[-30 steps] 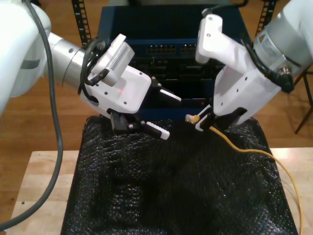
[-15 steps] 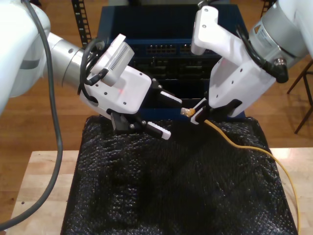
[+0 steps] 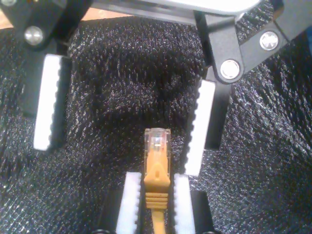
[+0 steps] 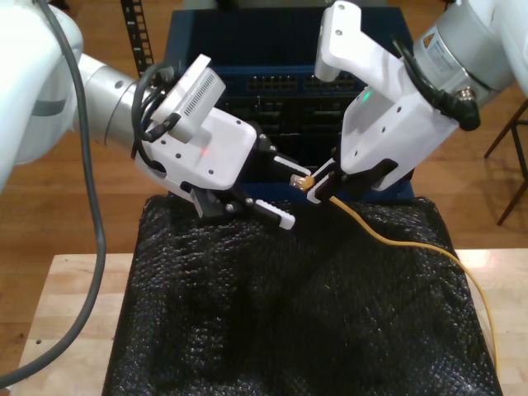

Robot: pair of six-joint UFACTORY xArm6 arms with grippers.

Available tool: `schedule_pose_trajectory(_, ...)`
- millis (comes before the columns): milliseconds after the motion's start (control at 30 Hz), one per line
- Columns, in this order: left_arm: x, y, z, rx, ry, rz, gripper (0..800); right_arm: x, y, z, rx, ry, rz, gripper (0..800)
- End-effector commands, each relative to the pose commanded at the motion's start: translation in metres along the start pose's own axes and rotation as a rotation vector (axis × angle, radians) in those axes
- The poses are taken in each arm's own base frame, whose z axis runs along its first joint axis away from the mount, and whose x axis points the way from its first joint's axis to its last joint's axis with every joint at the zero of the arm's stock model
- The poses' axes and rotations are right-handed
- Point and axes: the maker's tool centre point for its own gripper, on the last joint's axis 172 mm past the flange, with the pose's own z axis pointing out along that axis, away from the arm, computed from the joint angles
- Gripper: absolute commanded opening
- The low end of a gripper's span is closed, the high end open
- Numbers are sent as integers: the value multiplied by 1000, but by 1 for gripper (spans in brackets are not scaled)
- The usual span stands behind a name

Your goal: Grab the cable and plug it in

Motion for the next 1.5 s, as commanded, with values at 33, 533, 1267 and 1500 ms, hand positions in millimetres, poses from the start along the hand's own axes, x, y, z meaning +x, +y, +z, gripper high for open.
schedule_pose_trajectory(33,0,0,0,1,1,0,539,0,0,0,0,0,0,13)
schedule_pose_trajectory(533,1,-2,-1,7,3,-3,356,-3,-1,3,5,-4,7,13)
schedule_pose_trajectory(1267,-1,-4,-5,21,1,-9,240,-3,-1,3,5,-4,7,14)
schedule_pose_trajectory(1500,1,-8,-10,40,20,-12,199,-3,-1,3,5,-2,7,14)
